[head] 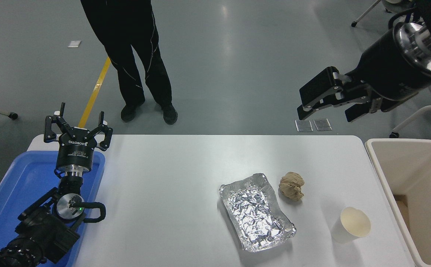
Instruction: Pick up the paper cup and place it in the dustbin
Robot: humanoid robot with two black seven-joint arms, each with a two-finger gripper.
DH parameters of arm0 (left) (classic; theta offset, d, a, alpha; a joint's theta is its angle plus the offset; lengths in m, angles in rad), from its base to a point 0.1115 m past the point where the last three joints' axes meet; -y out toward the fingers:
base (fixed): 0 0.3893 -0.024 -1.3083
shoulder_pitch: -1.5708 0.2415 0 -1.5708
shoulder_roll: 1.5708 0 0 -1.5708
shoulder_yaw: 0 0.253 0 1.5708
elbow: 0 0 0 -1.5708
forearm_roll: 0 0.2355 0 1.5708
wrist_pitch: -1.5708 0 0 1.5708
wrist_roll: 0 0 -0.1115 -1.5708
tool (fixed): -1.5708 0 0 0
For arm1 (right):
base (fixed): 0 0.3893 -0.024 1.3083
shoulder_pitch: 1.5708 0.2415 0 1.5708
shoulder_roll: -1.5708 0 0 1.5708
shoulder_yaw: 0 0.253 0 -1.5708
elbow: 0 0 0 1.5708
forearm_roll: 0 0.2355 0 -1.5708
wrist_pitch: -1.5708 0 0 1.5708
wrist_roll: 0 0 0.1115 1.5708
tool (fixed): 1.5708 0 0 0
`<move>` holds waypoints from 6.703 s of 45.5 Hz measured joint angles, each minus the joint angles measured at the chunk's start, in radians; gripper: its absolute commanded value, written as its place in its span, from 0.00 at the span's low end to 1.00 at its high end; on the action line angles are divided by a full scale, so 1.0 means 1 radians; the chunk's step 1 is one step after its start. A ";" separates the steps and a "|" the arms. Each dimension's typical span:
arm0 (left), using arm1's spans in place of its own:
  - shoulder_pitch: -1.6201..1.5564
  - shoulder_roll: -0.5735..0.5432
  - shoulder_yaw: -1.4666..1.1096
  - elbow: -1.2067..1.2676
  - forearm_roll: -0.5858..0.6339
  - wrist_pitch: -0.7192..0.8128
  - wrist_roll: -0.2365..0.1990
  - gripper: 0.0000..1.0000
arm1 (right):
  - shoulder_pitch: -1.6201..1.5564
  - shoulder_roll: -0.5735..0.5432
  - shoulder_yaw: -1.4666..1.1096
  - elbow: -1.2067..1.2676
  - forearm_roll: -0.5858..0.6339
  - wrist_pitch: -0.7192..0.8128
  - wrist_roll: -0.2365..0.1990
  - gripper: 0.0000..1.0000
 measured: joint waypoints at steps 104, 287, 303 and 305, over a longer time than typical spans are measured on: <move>-0.002 -0.004 0.000 0.000 0.001 -0.001 0.000 0.99 | -1.233 -0.163 0.040 -0.299 -0.028 -0.778 -0.001 0.71; -0.001 -0.002 0.000 0.000 0.000 0.000 0.000 0.99 | -2.006 -0.114 0.305 -1.605 -0.038 -0.707 -0.073 0.00; 0.000 -0.002 0.000 0.000 0.000 0.000 0.000 0.99 | -2.049 -0.097 0.348 -1.624 -0.021 -0.754 -0.146 1.00; 0.000 -0.002 0.000 0.000 0.000 0.000 0.000 0.99 | -2.050 -0.097 0.356 -1.625 -0.012 -0.757 -0.148 1.00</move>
